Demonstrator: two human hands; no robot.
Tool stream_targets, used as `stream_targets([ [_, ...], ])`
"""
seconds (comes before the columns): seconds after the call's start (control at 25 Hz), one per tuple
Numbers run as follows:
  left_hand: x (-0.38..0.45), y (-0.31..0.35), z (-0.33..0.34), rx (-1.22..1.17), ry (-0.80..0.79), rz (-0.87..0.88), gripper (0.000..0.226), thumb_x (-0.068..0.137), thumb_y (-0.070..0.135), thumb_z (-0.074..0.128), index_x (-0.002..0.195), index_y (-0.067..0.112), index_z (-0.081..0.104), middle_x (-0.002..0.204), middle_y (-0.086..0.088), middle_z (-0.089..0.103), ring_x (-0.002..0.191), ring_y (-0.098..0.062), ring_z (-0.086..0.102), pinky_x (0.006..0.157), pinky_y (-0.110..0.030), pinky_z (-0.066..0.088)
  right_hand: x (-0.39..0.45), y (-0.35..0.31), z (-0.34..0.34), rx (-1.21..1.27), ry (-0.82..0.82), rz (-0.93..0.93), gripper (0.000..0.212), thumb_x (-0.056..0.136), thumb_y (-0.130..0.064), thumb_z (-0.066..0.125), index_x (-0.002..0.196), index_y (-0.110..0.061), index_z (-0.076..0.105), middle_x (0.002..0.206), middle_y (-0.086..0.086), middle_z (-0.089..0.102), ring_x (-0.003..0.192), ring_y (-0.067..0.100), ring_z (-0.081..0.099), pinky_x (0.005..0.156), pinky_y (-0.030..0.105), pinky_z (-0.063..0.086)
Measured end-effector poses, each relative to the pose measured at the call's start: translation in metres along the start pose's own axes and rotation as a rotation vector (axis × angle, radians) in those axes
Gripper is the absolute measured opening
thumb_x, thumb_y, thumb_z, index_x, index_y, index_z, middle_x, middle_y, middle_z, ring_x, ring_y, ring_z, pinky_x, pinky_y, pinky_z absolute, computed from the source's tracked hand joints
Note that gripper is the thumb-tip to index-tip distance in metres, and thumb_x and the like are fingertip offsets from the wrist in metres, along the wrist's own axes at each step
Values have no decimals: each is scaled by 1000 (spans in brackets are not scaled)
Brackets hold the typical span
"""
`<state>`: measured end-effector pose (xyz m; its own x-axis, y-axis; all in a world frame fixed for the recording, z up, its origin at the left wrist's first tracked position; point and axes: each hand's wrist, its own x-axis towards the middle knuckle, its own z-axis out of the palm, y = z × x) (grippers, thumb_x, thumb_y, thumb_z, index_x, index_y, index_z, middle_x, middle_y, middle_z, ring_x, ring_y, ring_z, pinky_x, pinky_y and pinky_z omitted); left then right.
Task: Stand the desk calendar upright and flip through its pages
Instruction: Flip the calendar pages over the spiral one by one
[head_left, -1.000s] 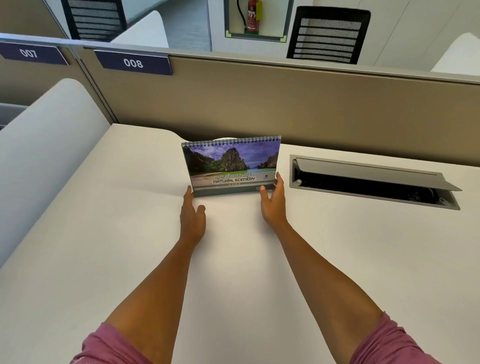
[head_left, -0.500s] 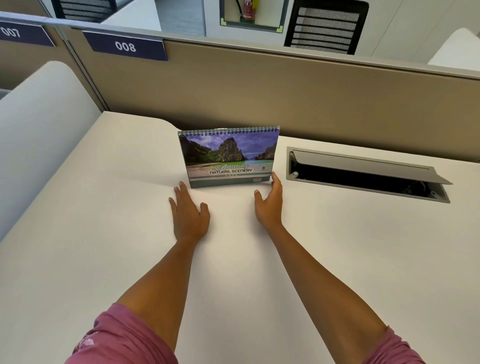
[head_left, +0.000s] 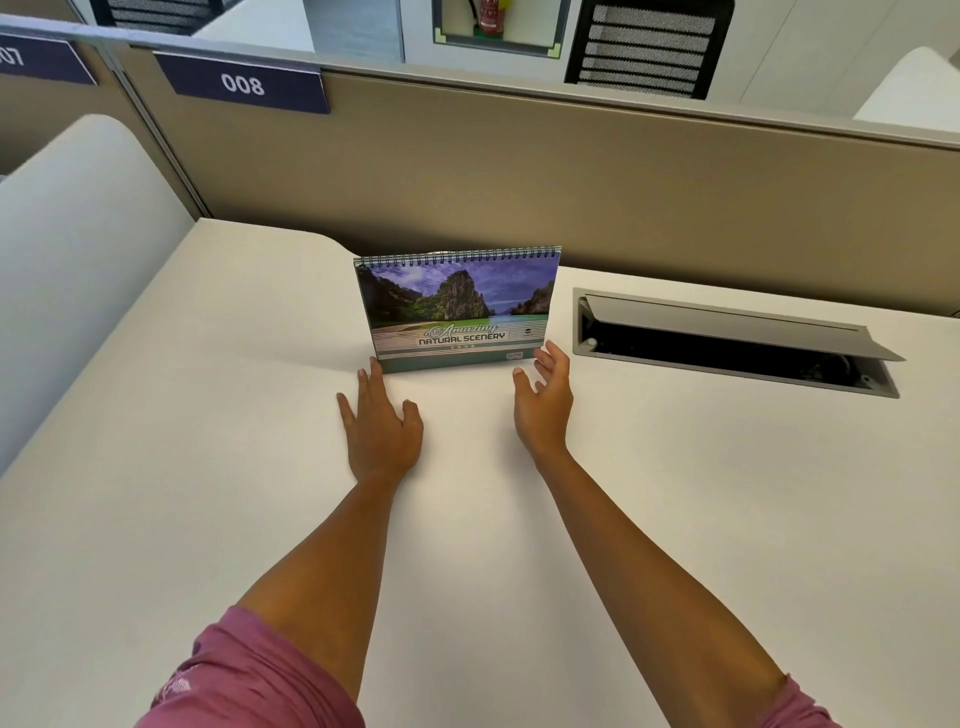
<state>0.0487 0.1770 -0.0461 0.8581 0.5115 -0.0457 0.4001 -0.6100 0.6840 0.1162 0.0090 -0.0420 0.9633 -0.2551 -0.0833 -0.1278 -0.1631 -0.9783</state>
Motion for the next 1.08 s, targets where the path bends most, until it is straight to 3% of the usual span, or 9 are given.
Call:
stream_targets([
  [0.2, 0, -1, 1, -34, -4, -31, 69, 97, 22, 46, 157, 24, 12, 164, -4, 18, 152, -27, 3, 124, -46, 6, 8, -11, 1, -66, -87, 29, 71, 90, -13, 66, 149, -13, 29, 151, 6, 39, 137, 21, 40, 108, 29, 36],
  [0.48, 2, -4, 4, -47, 11, -40, 68, 97, 22, 46, 157, 25, 14, 163, -2, 20, 152, -28, 2, 124, -47, 8, 3, -14, -1, -56, -15, 19, 56, 89, -10, 67, 139, -15, 42, 144, 6, 46, 131, 20, 44, 107, 32, 41],
  [0.56, 1, -3, 4, -45, 15, -35, 67, 97, 21, 46, 157, 23, 15, 163, -3, 21, 152, -28, 3, 124, -47, 8, 3, -12, -3, -37, 44, 10, 47, 88, -12, 69, 130, -13, 48, 137, 7, 51, 126, 20, 49, 100, 26, 45],
  [0.72, -2, 0, 2, -76, 34, -28, 67, 97, 17, 47, 156, 19, 17, 162, -2, 24, 152, -25, 7, 124, -47, 9, 4, -22, -12, 88, 148, 30, 35, 84, -22, 74, 109, -8, 55, 112, 7, 65, 100, 20, 63, 69, 5, 48],
  [0.88, 6, -9, 8, -106, 25, -77, 64, 95, 22, 47, 154, 22, 24, 161, 2, 28, 152, -26, 0, 125, -45, 9, 5, -35, -28, 249, 125, 146, 32, 79, -23, 79, 102, -13, 59, 101, 6, 69, 84, 15, 70, 61, 17, 56],
  [1.08, 11, -17, 14, -76, 4, -45, 57, 92, 24, 49, 147, 26, 36, 155, -1, 40, 151, -28, 9, 117, -31, -4, 5, -45, -44, 328, -60, 243, 33, 80, -17, 78, 109, -6, 66, 97, 6, 74, 84, 14, 72, 69, 23, 57],
])
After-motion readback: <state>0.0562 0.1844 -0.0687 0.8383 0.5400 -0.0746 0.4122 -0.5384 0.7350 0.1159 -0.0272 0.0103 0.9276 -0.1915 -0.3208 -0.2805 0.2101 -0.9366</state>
